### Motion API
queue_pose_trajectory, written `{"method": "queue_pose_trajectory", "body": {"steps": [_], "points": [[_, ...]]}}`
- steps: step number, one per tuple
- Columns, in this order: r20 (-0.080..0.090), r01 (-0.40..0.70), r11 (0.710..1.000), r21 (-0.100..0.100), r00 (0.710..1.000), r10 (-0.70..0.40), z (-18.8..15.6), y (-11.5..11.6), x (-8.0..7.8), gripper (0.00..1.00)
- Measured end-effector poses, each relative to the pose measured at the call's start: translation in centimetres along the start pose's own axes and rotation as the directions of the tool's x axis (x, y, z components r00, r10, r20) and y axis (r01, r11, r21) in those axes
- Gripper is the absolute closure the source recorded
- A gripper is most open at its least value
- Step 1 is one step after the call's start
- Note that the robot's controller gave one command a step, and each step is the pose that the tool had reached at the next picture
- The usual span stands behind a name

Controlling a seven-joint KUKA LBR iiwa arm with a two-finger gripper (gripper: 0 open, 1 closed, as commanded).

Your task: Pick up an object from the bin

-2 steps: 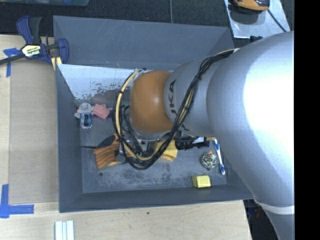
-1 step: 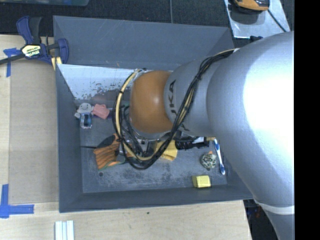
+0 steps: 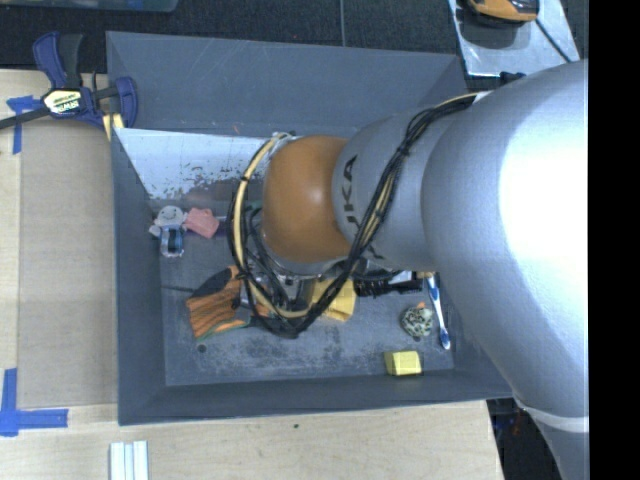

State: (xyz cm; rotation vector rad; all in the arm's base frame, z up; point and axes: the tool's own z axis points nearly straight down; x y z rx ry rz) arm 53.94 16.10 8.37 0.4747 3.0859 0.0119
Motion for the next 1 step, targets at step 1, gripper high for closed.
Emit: {"method": "queue_pose_trajectory", "body": {"steps": [1], "points": [[-0.002,-0.001,1.0,0.001,1.0,0.001,-4.28,-0.02,-0.05,1.0]]}}
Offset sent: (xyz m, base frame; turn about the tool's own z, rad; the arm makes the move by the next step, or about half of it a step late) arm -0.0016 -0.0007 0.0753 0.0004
